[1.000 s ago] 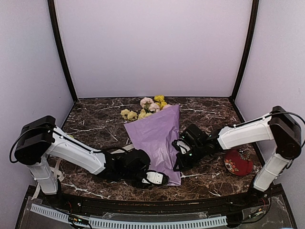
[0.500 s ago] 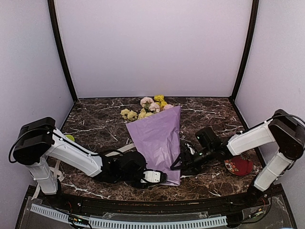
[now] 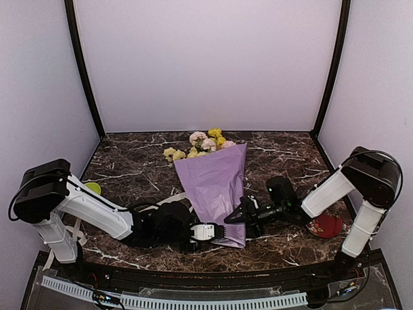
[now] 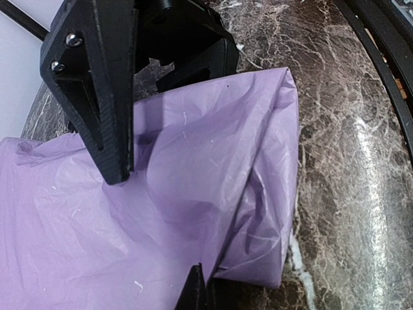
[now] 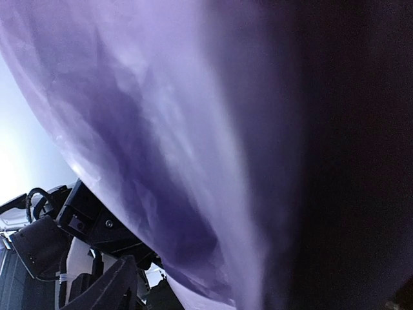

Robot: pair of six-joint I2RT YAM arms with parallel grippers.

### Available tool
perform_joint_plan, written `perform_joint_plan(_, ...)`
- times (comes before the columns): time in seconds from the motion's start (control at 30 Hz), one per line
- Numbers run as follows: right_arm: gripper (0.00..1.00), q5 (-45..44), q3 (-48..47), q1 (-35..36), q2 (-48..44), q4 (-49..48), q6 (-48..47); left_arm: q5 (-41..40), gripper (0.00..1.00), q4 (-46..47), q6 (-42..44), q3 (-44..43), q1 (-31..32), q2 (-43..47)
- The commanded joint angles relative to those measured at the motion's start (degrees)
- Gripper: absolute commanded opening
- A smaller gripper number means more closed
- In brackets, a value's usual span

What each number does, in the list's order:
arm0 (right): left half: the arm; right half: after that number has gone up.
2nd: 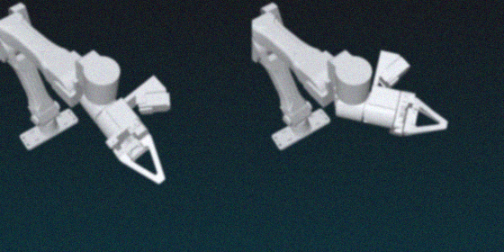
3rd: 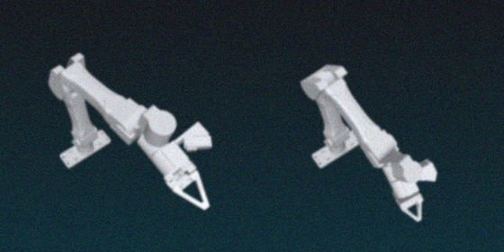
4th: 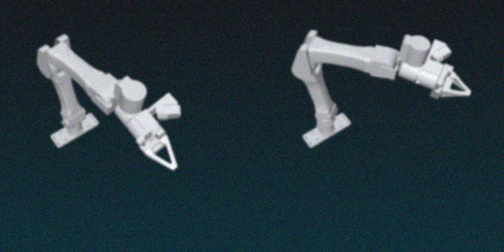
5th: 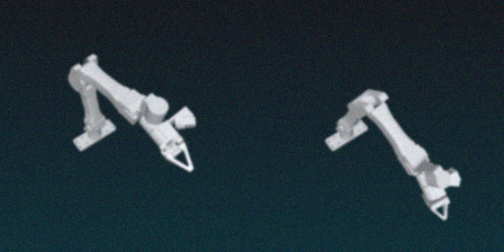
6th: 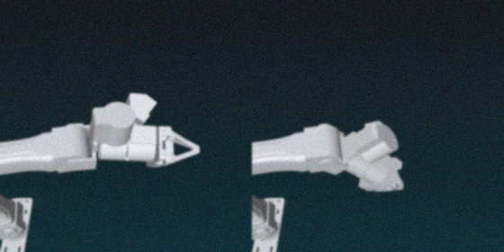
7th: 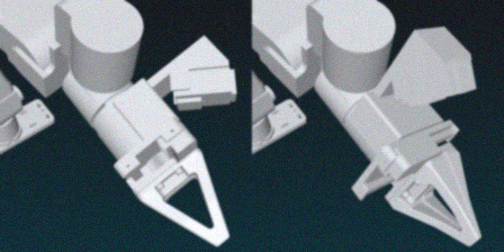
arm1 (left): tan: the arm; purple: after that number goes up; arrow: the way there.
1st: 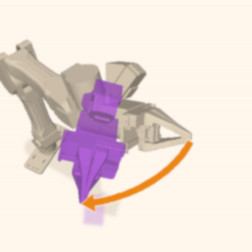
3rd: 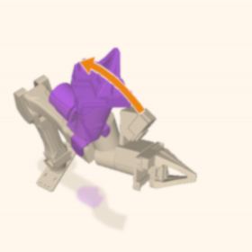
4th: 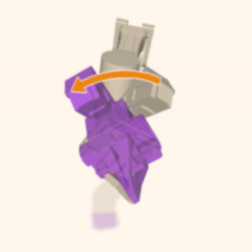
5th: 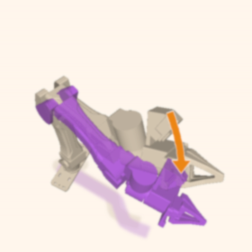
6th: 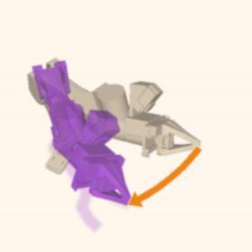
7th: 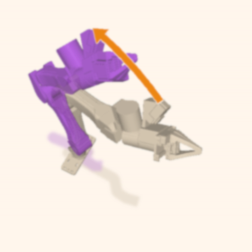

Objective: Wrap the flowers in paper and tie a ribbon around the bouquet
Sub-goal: Pass from the left arm to the right

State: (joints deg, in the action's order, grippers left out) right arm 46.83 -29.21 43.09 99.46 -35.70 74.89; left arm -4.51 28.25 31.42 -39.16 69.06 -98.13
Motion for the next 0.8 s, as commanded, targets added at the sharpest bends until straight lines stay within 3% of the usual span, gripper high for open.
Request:
perform_joint_plan(0.0, 0.62, 0.42, -1.68, 0.39, 0.68, -6.19, 3.21, 2.02, 0.00, 3.34, -1.36, 0.61, -0.51, 2.06)
perform_joint_plan(0.33, 0.10, -0.37, -2.90, 0.50, -0.05, -5.60, 2.79, 1.71, 0.00, 2.78, -1.93, 1.34, -0.95, 3.30)
perform_joint_plan(0.43, 0.01, -0.39, -2.82, 0.47, -0.26, -6.24, 3.37, 1.30, 0.00, 2.26, -2.46, 1.37, -1.07, 4.25)
perform_joint_plan(0.5, 0.00, -0.47, -2.68, 0.42, -0.32, -6.90, 3.97, 1.21, 0.02, 1.03, -3.48, 1.03, -1.16, 5.31)
perform_joint_plan(0.63, 0.00, -1.35, -3.20, 0.34, -1.19, -5.63, 3.57, 0.82, 0.33, -1.15, -9.47, 2.18, -1.12, 9.87)
perform_joint_plan(0.7, 0.00, -2.00, -3.98, 0.29, -1.69, -3.86, 2.59, -0.08, 0.52, -2.05, -14.88, 3.80, -1.13, 12.94)
perform_joint_plan(0.77, 0.00, -2.77, -4.65, 0.33, -2.22, -2.30, 1.83, -4.24, 0.63, -3.35, -22.74, 5.18, -1.12, 15.07)
